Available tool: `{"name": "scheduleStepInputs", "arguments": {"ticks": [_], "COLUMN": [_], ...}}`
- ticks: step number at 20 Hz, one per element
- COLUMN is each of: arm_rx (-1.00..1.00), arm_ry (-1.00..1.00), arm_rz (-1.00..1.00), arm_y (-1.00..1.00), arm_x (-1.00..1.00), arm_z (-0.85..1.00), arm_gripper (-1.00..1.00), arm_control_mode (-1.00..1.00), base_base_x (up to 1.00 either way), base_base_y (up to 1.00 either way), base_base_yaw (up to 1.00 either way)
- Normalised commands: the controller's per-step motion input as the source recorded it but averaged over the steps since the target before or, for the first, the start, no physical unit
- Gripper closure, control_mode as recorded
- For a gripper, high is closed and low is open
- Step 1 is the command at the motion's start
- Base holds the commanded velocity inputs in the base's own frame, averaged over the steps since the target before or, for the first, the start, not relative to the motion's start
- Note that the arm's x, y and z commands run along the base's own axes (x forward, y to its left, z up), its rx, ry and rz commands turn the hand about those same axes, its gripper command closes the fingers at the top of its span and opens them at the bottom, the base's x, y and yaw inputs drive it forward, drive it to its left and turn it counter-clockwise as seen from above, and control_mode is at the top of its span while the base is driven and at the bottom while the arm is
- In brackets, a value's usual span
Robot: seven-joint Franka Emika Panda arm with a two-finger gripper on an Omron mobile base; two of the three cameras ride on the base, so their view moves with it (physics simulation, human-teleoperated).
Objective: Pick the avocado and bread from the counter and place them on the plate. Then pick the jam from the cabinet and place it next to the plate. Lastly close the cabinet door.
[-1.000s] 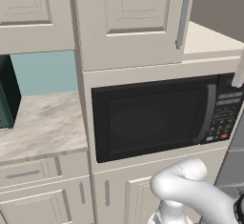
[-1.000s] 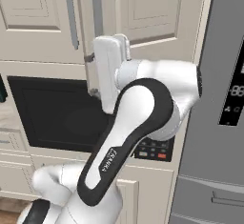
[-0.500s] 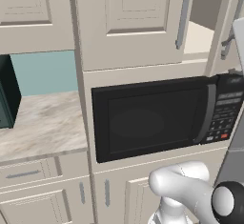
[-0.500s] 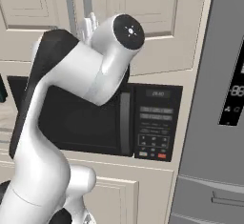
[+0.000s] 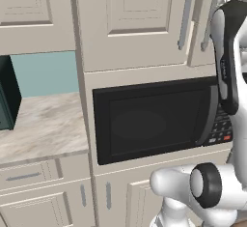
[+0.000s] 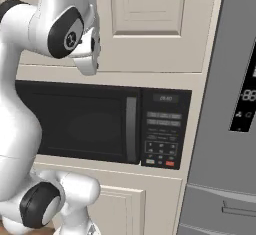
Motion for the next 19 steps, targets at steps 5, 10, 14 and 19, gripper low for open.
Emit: {"name": "scheduleStepInputs", "arguments": {"ticks": [5,10,14,19], "arm_rx": [-0.21,0.08,0.12,0.13], "arm_ry": [0.01,-0.34,-0.50,-0.16], "arm_rz": [-0.54,-0.30,-0.18,-0.09], "arm_y": [-0.30,-0.80,-0.87,-0.92], "arm_x": [1.00,0.63,0.52,-0.44], "arm_z": [-0.34,-0.87,-0.68,0.18], "arm_gripper": [-1.00,-1.00,-1.00,-1.00], "arm_control_mode": [-1.00,-1.00,-1.00,-1.00], "base_base_x": [0.00,0.00,0.00,0.00], "base_base_y": [0.00,0.00,0.00,0.00], "base_base_yaw": [0.00,0.00,0.00,0.00]}}
